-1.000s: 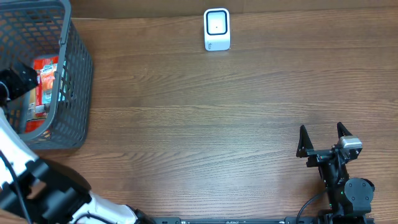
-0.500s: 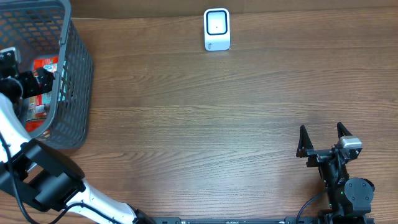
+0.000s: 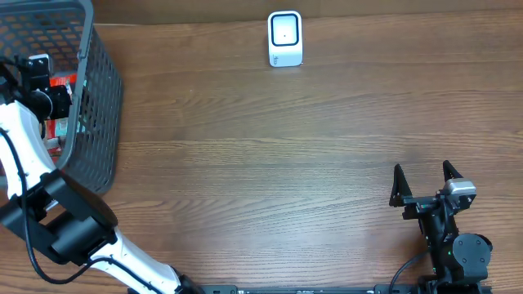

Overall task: Scan the item barcode
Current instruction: 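Reach the left gripper into the grey basket and grasp the green wipes pack, then lift the green wipes pack out and place it on the table center-right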

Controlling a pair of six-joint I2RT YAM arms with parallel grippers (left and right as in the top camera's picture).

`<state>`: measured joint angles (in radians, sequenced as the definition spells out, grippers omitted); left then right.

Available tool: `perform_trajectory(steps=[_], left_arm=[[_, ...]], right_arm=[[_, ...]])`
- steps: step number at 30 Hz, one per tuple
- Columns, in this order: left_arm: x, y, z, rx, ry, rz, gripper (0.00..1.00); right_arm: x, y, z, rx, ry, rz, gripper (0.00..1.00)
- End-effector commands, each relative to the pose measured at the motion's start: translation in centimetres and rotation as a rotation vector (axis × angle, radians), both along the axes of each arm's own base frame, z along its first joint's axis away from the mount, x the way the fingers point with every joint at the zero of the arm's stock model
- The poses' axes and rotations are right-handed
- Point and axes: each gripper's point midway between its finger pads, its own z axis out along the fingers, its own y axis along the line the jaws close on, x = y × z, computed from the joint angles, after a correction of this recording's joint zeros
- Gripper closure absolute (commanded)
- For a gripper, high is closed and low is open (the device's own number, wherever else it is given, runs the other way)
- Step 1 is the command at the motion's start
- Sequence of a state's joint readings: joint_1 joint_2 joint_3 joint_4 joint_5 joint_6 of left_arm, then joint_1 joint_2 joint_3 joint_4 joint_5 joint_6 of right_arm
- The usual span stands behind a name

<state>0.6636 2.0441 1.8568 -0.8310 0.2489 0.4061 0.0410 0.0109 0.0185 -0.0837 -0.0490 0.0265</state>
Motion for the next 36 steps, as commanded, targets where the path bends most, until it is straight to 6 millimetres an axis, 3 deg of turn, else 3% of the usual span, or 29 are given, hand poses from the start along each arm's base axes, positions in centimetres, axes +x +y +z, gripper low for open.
perform_trajectory(steps=[1, 9, 17, 22, 36], left_arm=[[0.0, 0.5, -2.4, -0.034, 0.045, 0.027, 0.0], [-0.1, 0.6, -6.8, -0.082, 0.117, 0.032, 0.0], [0.0, 0.7, -8.3, -0.093, 0.133, 0.031, 0.0], [0.3, 0.9, -8.1, -0.085, 0.122, 0.031, 0.22], [0.1, 0.8, -8.1, -0.088, 0.13, 0.033, 0.53]], right_arm=[[0.0, 0.2, -0.3, -0.001, -0.001, 0.01, 0.0], [0.0, 0.2, -0.3, -0.001, -0.001, 0.01, 0.0], [0.0, 0.2, -0.3, -0.001, -0.001, 0.01, 0.0], [0.0, 0.2, -0.3, -0.001, -0.001, 0.01, 0.0], [0.0, 0.2, -0.3, -0.001, -0.001, 0.01, 0.0]])
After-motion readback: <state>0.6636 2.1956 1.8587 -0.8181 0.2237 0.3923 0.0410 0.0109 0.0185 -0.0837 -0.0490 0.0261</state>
